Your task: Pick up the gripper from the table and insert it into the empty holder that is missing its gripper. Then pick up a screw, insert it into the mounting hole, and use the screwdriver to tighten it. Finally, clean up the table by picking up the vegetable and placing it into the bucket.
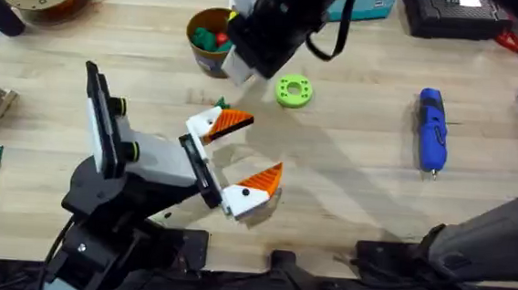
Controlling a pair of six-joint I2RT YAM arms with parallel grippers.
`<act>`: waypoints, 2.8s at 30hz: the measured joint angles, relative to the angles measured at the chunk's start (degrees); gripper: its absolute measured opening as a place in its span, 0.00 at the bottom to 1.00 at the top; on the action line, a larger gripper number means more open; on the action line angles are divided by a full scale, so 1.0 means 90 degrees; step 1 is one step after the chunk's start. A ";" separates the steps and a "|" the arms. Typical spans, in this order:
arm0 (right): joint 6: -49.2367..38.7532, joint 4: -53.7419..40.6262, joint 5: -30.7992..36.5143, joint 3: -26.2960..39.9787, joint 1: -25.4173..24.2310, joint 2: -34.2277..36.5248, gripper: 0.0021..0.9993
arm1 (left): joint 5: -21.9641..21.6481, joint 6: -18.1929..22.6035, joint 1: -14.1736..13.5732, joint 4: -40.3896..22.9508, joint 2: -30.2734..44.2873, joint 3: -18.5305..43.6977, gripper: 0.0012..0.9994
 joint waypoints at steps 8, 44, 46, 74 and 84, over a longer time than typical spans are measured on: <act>0.0000 -0.0009 -0.0264 0.0000 0.0455 0.0000 0.01 | -0.0002 0.0002 0.0000 0.0000 -0.0002 0.0000 0.99; -0.0001 -0.0072 -0.0333 0.0000 0.0867 0.0229 0.01 | -0.0001 0.0126 0.0000 0.0000 -0.0002 0.0000 0.99; 0.0000 -0.0072 -0.0333 0.0000 0.0867 0.0237 0.01 | 0.0000 0.0126 0.0000 0.0000 -0.0001 0.0000 0.99; -0.0022 0.0083 -0.0337 0.0000 0.0865 0.0547 0.64 | -0.0002 0.0099 0.0000 -0.0012 0.0000 0.0000 0.99; -0.0066 -0.0315 -0.0342 0.0000 0.0225 0.0389 0.86 | 0.0003 0.0123 0.0000 -0.0010 -0.0002 0.0000 0.99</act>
